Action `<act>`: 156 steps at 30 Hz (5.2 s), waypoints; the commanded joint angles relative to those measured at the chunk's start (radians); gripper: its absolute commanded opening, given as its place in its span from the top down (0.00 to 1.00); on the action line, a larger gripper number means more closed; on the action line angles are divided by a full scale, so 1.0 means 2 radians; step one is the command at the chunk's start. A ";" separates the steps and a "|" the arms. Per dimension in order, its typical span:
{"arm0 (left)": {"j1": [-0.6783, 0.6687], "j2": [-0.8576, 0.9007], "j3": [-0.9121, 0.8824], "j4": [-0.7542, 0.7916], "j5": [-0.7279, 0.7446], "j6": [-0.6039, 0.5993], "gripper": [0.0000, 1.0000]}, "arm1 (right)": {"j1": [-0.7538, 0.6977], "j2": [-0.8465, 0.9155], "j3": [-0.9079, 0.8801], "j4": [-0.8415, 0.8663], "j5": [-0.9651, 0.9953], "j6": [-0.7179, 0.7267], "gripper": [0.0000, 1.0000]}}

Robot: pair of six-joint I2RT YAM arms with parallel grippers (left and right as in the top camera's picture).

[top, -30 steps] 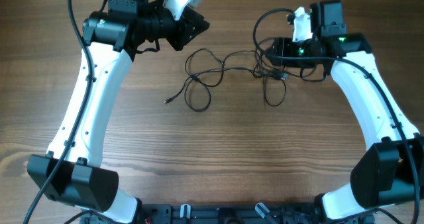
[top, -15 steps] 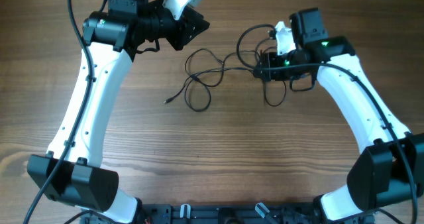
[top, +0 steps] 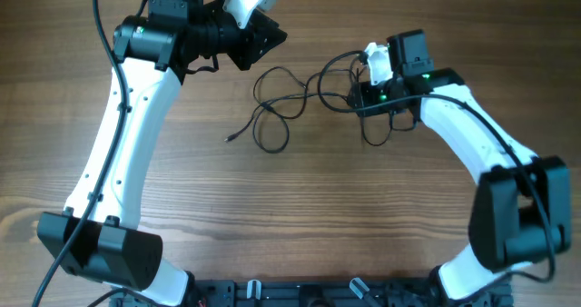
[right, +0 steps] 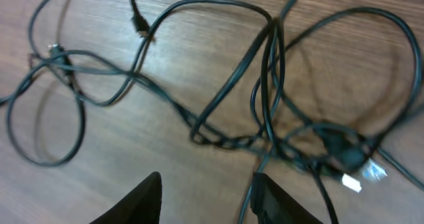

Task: Untangle cables

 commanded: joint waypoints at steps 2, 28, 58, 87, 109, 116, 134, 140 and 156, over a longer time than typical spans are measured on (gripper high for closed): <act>0.002 -0.008 0.007 -0.008 0.001 0.008 0.76 | 0.000 0.054 -0.004 0.017 -0.008 -0.027 0.56; 0.002 -0.008 0.007 -0.010 0.001 0.008 0.74 | -0.017 0.060 -0.003 0.059 0.039 -0.164 0.51; 0.002 -0.019 0.007 -0.010 0.001 0.008 0.72 | -0.035 0.081 -0.003 0.067 -0.076 -0.223 0.49; 0.002 -0.021 0.007 -0.011 0.001 0.008 0.71 | -0.036 0.105 -0.004 0.091 -0.051 -0.223 0.54; 0.002 -0.021 0.007 -0.013 0.006 0.008 0.71 | -0.036 -0.003 0.018 0.104 -0.038 -0.049 0.96; 0.002 -0.019 0.007 -0.016 0.022 0.009 0.59 | -0.036 -0.106 0.018 0.064 -0.025 -0.049 0.96; 0.000 0.052 0.006 -0.074 0.164 0.113 0.57 | -0.036 -0.184 0.018 0.060 -0.114 -0.021 0.96; 0.000 0.074 0.006 -0.043 0.158 0.113 0.47 | -0.036 -0.194 0.018 0.056 -0.167 -0.011 0.96; 0.000 0.104 0.006 0.002 0.151 0.113 0.54 | -0.036 -0.214 0.018 0.057 -0.276 0.020 0.96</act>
